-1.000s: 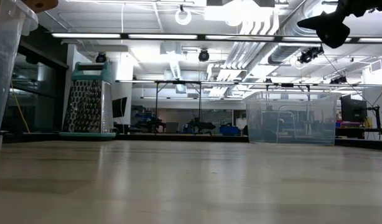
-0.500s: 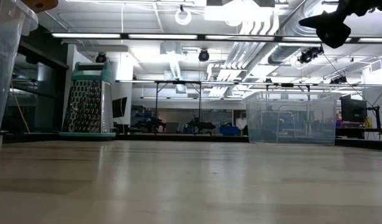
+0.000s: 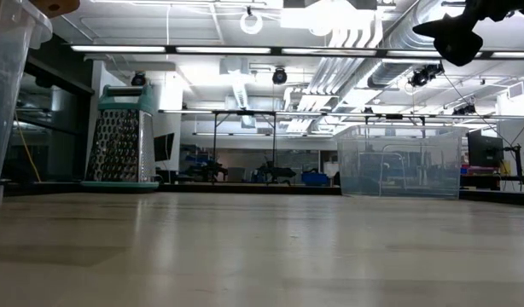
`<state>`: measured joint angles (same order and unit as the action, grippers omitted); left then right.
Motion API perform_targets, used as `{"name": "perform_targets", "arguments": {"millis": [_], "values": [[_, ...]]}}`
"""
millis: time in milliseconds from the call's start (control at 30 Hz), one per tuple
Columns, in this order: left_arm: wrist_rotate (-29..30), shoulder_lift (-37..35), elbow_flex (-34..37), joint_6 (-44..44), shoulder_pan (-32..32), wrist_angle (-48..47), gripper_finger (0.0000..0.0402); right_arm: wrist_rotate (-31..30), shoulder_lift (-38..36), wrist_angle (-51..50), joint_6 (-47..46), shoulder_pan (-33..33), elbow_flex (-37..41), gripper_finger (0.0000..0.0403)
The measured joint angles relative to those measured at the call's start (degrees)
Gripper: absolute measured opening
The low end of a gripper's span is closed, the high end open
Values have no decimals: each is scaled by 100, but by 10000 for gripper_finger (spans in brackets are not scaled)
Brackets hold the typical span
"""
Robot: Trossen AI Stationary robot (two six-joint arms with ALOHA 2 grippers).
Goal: Pick & Place Kitchen Items
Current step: Put the light brown slotted serving spoon into the bottom left transparent bin
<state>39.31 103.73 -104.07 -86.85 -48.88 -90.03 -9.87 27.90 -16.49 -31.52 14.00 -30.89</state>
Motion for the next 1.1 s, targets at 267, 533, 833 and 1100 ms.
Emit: {"name": "perform_targets", "arguments": {"millis": [267,533,833,1100], "values": [[53,-302,675,113,5,-7,74,87,0,-38,-22,0,0,278],[-75,-330,813,173,-319,11,74,87,0,-304,-158,0,0,278],[318,-330,815,-247,-788,5,74,-18,15,-350,-186,0,-2,278],[457,-330,815,-217,-765,2,105,-36,15,-350,-178,-2,-2,278]]}}
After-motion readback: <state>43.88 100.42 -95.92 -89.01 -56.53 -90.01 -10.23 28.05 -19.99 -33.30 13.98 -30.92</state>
